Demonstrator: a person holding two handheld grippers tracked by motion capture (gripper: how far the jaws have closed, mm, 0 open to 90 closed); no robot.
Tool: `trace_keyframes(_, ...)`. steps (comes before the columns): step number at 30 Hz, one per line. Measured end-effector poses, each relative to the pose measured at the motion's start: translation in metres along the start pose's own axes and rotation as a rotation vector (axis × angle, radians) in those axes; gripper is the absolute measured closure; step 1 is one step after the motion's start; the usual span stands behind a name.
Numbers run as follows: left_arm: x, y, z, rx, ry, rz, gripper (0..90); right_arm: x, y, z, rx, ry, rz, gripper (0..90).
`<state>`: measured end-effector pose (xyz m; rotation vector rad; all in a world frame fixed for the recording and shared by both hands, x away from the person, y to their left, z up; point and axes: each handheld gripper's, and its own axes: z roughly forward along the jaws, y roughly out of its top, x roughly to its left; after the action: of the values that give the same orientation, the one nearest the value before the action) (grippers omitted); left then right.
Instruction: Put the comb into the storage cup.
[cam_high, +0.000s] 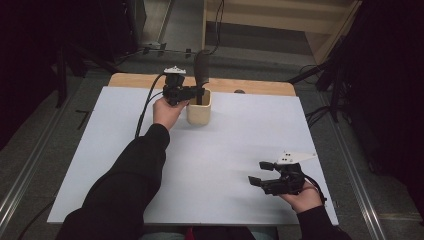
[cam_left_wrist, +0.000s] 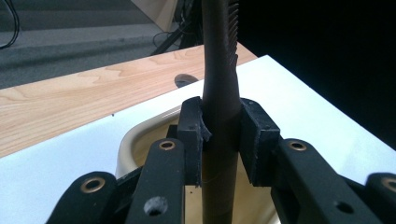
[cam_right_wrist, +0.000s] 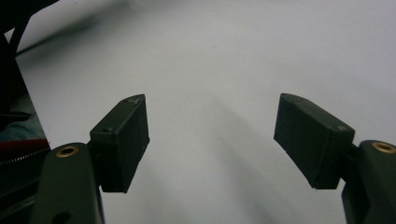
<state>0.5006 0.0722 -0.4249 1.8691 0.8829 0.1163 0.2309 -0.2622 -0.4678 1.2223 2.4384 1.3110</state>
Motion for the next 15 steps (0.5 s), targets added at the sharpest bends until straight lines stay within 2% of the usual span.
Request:
trace_keyframes(1,0.000,0.001,-0.002,-0.005,-0.015,-0.005,69.1,0.000,0.000,0.000,0.000,0.000,0.000,24.4)
trace_keyframes(2,0.000,0.002,-0.004,-0.008,-0.028,-0.014,60.3,0.000,0.000,0.000,0.000,-0.001,0.000,24.4)
trace_keyframes(4,0.000,0.006,-0.010,-0.003,0.000,-0.028,43.3,0.000,0.000,0.000,-0.001,-0.004,-0.003,24.3)
trace_keyframes(5,0.001,0.007,-0.013,0.004,0.015,-0.031,37.7,0.000,0.000,0.000,-0.002,-0.005,-0.005,24.3)
trace_keyframes(6,0.002,0.007,-0.017,0.011,0.030,-0.030,35.8,0.000,0.000,-0.001,-0.003,-0.005,-0.004,24.3)
trace_keyframes(9,0.009,0.006,-0.026,0.034,0.040,-0.050,30.7,0.000,0.000,-0.001,-0.004,-0.004,-0.004,24.3)
trace_keyframes(15,0.015,0.001,-0.039,0.041,0.041,-0.075,30.6,0.000,0.001,0.001,-0.003,-0.003,-0.008,24.3)
